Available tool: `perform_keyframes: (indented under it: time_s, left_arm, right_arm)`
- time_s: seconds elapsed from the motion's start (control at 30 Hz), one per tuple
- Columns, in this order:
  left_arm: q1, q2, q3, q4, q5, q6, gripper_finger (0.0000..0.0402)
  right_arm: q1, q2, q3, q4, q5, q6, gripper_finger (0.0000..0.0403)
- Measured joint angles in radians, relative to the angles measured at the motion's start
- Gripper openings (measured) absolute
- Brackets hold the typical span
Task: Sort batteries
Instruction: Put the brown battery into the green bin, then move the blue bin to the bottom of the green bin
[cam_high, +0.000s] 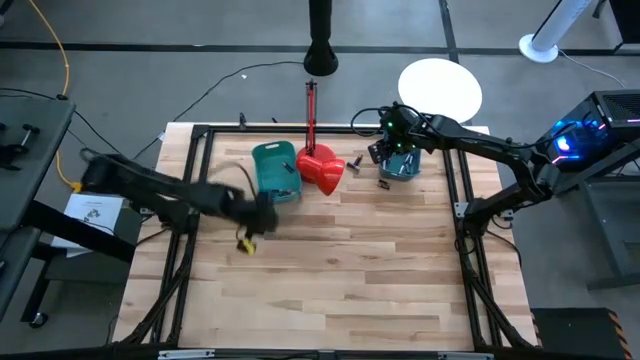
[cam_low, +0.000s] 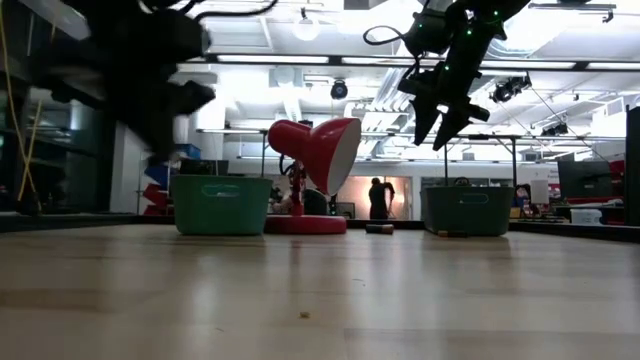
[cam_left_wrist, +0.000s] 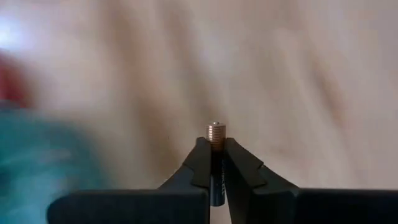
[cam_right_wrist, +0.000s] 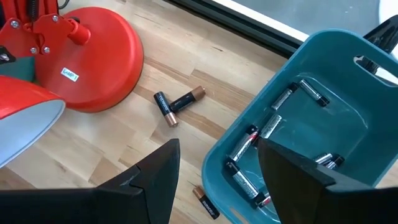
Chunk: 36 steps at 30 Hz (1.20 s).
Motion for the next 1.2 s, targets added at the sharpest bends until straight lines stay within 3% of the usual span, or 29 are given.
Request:
perform_keyframes:
  time_s: [0.13,0.2,0.33,0.47,0.7,0.83,0.9,1.03,1.2]
  left_arm:
    - [0.175,-0.164,0.002,0.066,-0.137,0.106,0.0007]
    - [0.276,-0.186,0.004,0.112,-0.146,0.172,0.0007]
    - [0.467,-0.125,0.003,0.15,-0.12,0.202,0.0009]
    - [0.579,-0.003,0.002,0.192,-0.143,0.2,0.0038]
    - [0.603,0.045,0.12,0.174,-0.216,0.107,0.0137]
    - [0.608,0.004,0.184,0.143,-0.167,0.075,0.0178]
    - [0.616,-0.018,0.205,0.098,-0.121,0.053,0.0191]
    - [0.626,-0.083,0.21,-0.013,-0.027,-0.04,0.02]
    - [0.626,-0.191,0.161,-0.051,0.054,-0.201,0.0201]
  right_arm:
    - [0.009,-0.001,0.0,0.003,-0.002,0.003,0.0213]
    - [0.023,-0.005,0.0,0.002,-0.004,0.007,0.0213]
    - [0.056,-0.032,0.0,0.001,-0.006,0.01,0.0213]
    - [0.083,-0.073,0.0,-0.004,-0.006,0.049,0.0213]
    - [0.099,-0.115,0.0,-0.027,-0.006,0.135,0.0213]
    - [0.097,-0.096,0.0,-0.018,-0.009,0.142,0.0213]
    - [0.086,-0.076,0.0,-0.019,-0.049,0.143,0.0213]
    - [0.081,-0.004,0.0,-0.063,-0.23,0.058,0.0213]
    - [0.187,0.08,-0.015,-0.131,-0.262,-0.083,0.0213]
